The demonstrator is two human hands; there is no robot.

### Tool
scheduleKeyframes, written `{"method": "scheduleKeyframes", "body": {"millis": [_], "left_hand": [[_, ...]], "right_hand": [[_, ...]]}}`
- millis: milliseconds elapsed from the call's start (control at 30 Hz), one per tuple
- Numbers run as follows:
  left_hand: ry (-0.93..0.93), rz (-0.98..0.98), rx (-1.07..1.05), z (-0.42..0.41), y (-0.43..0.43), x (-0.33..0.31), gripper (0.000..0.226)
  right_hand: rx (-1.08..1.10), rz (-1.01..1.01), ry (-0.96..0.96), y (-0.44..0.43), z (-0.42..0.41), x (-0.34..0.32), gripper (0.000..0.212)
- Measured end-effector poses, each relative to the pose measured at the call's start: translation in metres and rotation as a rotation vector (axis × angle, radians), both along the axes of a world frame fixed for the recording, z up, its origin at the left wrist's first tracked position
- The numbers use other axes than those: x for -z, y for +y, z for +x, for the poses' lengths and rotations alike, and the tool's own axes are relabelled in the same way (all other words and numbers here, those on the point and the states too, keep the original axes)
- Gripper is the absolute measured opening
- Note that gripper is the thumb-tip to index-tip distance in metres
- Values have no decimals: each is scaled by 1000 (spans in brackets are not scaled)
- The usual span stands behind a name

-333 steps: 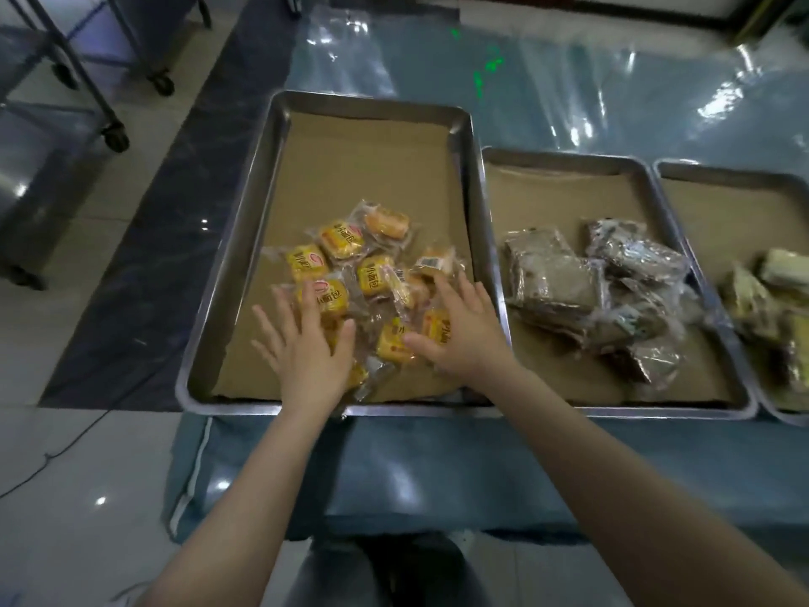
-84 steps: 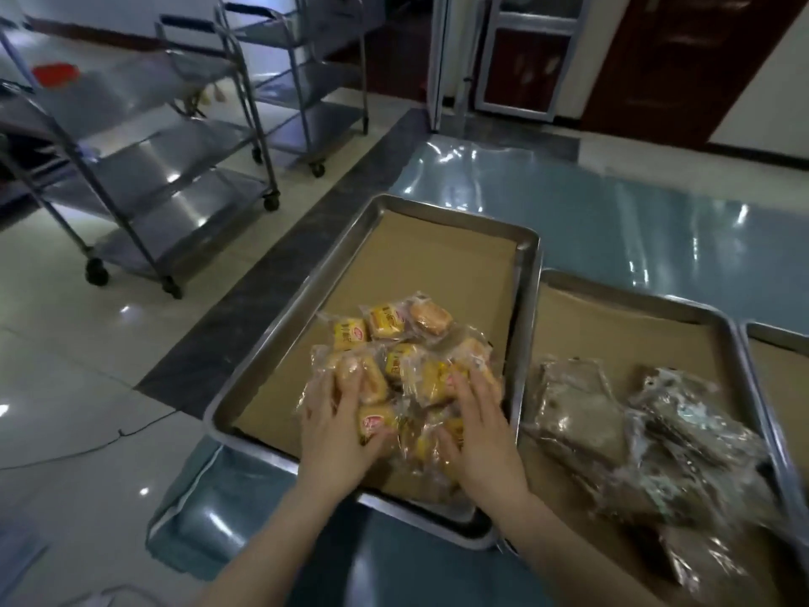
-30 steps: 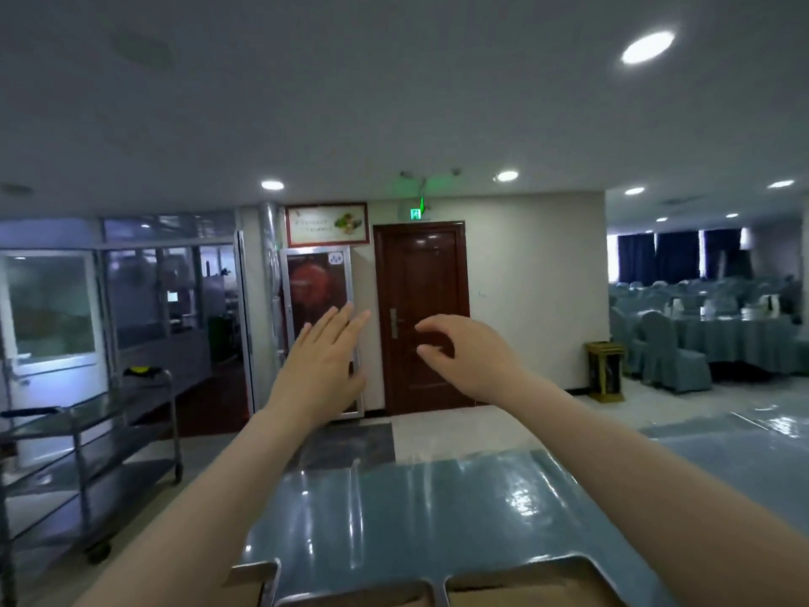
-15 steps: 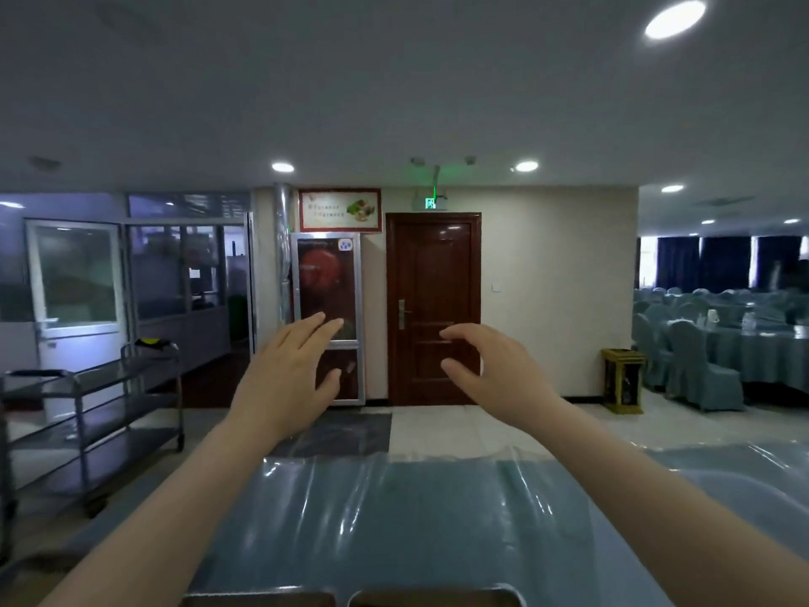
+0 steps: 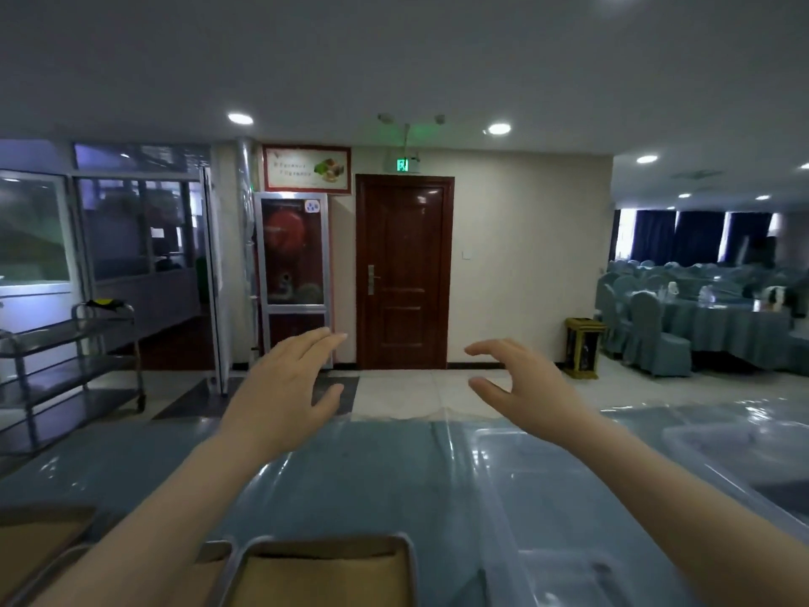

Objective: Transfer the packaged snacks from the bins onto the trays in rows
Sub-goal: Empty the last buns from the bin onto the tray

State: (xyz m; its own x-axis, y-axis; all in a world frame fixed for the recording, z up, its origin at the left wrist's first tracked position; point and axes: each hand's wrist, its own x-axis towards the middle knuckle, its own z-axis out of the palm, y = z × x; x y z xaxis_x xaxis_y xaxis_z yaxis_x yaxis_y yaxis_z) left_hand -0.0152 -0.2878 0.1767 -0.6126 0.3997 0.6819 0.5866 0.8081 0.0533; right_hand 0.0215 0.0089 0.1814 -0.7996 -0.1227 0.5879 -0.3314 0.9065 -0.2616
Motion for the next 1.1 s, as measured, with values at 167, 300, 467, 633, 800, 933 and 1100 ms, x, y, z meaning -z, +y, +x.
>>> {"method": "scheduleKeyframes", "body": {"millis": [167, 300, 467, 633, 800, 933, 1100], "left_hand": [[-243, 33, 37, 12, 56, 43, 64], [-316, 60, 73, 21, 109, 68, 59], [-481, 124, 141, 34, 189, 114, 54], [-681, 85, 137, 44, 241, 167, 64], [-646, -198, 57, 52, 253, 199, 77], [-592, -270, 8, 51, 253, 203, 77], [-557, -303, -21, 51, 256, 204, 74]], "right_hand": [[28, 101, -79, 76, 23, 31, 38], [16, 136, -257, 144, 30, 70, 38], [-17, 244, -588, 213, 21, 129, 49], [-101, 278, -851, 239, 12, 184, 71], [-198, 456, -1015, 228, 13, 223, 89], [-164, 719, -926, 219, 20, 231, 100], [-467, 1045, -1046, 199, 53, 261, 125]]}}
